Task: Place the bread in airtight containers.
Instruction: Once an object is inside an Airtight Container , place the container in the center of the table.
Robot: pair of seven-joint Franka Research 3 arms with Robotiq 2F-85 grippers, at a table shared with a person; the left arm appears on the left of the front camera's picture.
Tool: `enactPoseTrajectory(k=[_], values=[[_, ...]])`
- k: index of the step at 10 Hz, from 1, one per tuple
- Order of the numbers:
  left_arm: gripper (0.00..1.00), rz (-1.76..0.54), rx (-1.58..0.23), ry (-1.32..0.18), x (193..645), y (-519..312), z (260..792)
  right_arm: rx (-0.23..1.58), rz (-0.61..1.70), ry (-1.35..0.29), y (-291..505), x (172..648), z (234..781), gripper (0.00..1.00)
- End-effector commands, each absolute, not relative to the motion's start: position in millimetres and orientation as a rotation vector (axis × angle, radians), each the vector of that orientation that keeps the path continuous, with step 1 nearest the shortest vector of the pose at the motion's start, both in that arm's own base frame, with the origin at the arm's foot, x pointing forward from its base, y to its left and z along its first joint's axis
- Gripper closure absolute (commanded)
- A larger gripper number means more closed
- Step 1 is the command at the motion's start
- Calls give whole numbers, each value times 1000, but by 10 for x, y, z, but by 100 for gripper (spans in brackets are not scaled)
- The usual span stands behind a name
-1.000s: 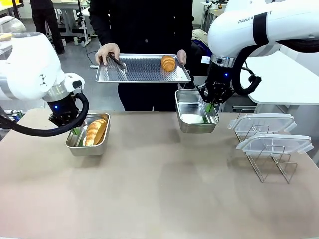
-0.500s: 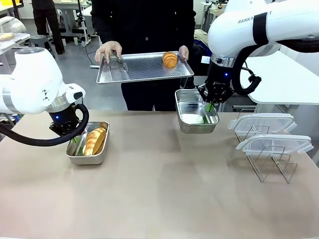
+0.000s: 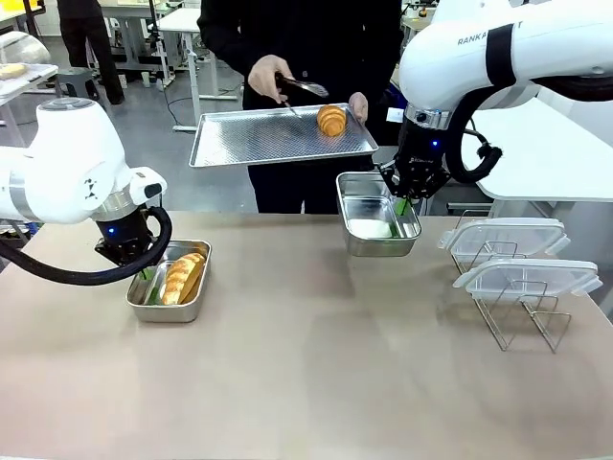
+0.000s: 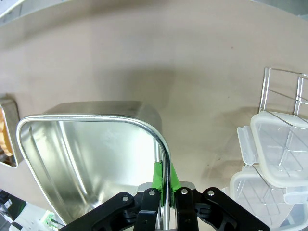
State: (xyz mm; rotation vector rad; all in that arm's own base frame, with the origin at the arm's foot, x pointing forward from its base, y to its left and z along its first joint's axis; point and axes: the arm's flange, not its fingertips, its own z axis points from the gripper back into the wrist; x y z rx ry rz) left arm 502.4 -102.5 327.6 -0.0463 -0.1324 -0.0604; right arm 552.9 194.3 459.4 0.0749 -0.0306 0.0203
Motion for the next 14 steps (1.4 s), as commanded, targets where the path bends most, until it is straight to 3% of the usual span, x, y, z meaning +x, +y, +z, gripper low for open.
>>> enactPoseTrajectory(k=[1,2,3,6,9,12,14], values=[[11,-60,-18,-151,5027,-1016,3337,89,27,-40,1944,5531,4641,100],[34,-73,-41,-158,5048,-998,3417,89,27,-40,1944,5531,4641,100],[0,-108,-102,-168,5081,-963,3549,89,27,-40,1944,5531,4641,100],[0,-264,-245,-299,5173,-660,4282,89,27,-40,1944,5531,4641,100],[0,-638,-458,-365,5186,-91,4847,89,27,-40,1944,5531,4641,100],[0,-924,-700,-471,5109,796,5052,89,27,-40,1944,5531,4641,100],[0,-973,-758,-565,5075,1210,4962,89,27,-40,1944,5531,4641,100]])
